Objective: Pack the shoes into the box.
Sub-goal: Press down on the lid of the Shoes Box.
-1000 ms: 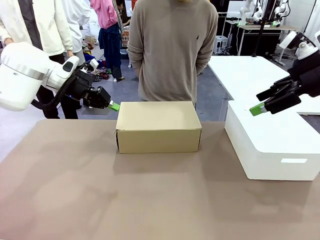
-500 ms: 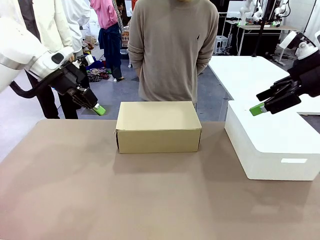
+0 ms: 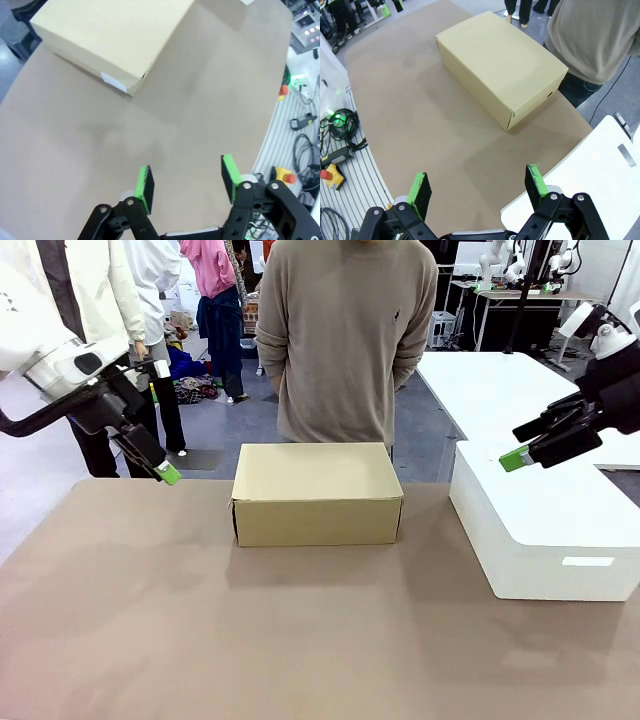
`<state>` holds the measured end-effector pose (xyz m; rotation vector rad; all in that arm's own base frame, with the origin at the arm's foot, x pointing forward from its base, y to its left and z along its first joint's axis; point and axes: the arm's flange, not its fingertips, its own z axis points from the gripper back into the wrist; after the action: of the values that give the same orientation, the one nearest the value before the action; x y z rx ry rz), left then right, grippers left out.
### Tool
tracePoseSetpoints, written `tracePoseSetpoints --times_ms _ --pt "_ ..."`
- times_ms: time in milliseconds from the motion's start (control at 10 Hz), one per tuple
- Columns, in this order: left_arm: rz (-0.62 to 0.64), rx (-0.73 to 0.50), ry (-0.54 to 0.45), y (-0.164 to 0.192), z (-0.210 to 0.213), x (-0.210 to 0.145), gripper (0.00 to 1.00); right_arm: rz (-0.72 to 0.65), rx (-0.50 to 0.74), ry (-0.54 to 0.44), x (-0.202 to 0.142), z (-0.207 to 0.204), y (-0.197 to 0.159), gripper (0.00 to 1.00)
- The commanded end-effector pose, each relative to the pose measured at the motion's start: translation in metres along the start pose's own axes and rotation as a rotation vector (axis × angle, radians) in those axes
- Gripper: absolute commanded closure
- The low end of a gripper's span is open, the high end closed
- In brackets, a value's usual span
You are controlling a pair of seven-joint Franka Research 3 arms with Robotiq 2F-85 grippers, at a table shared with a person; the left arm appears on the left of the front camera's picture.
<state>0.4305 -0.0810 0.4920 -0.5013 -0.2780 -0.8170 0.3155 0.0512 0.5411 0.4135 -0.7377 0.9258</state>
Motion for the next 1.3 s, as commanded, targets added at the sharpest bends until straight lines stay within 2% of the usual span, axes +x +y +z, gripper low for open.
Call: tracePoseSetpoints --times_ms 0,100,500,600,800,900,1200 --pt "0.011 0.113 -0.027 -0.016 -0.007 -0.018 0.0 0.006 0.014 -0.018 0.001 -0.001 -0.001 0.0" --pt "0.012 0.136 -0.03 -0.019 -0.008 -0.021 0.0 0.0 0.0 0.0 0.0 0.0 0.0 0.18" --pt "-0.006 0.163 0.026 -0.029 0.003 -0.013 0.0 0.039 -0.044 0.145 0.071 -0.017 0.002 0.93" --pt "0.021 0.156 0.057 -0.031 0.007 -0.005 0.0 0.053 -0.046 0.175 0.088 -0.022 0.001 1.0" --pt "0.079 0.183 0.129 -0.029 0.011 0.009 0.0 0.085 -0.053 0.243 0.115 -0.04 -0.008 1.0" --pt "0.009 0.17 0.043 -0.03 0.001 -0.009 0.0 0.091 -0.058 0.273 0.13 -0.053 -0.013 1.0" --pt "0.009 0.17 0.043 -0.03 0.001 -0.009 0.0 0.15 -0.096 0.373 0.164 -0.102 -0.023 1.0"
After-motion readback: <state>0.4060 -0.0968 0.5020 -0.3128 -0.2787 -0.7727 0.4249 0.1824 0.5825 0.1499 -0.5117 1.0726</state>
